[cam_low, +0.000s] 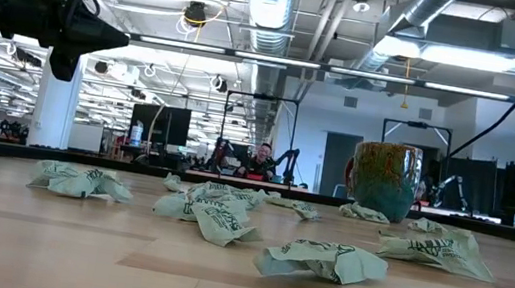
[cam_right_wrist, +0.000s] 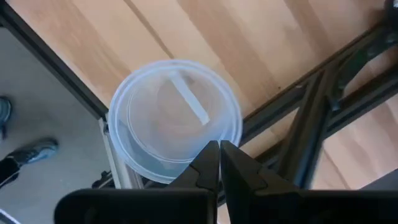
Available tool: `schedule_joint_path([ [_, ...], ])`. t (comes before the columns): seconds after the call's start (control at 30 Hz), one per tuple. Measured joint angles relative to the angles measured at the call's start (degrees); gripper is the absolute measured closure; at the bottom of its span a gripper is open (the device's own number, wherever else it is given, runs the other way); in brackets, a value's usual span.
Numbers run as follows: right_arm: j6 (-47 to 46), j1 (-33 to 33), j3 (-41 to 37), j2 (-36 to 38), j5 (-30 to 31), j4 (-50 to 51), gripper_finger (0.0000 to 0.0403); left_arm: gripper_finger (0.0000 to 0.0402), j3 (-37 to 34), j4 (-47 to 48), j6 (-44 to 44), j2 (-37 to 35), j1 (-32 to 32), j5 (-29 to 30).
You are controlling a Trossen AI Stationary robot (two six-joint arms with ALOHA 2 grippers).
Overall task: Pick and place Stevia / Truvia into bins
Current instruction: Move the transparent container to the center of the table
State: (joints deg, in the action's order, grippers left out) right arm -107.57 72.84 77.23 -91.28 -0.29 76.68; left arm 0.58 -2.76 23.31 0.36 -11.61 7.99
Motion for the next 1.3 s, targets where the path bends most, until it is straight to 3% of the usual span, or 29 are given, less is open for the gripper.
schedule_joint_path([
  [0.63,10.24,-5.41,-0.07,-15.75,-1.3,-12.07,0.0395,0.0401,0.0,0.06,0.0,0.0,0.0,-0.04],
  [1.3,26.26,-19.71,-3.54,-15.81,0.41,-14.46,0.0395,0.0401,0.0,0.07,0.0,0.0,0.01,-0.06],
])
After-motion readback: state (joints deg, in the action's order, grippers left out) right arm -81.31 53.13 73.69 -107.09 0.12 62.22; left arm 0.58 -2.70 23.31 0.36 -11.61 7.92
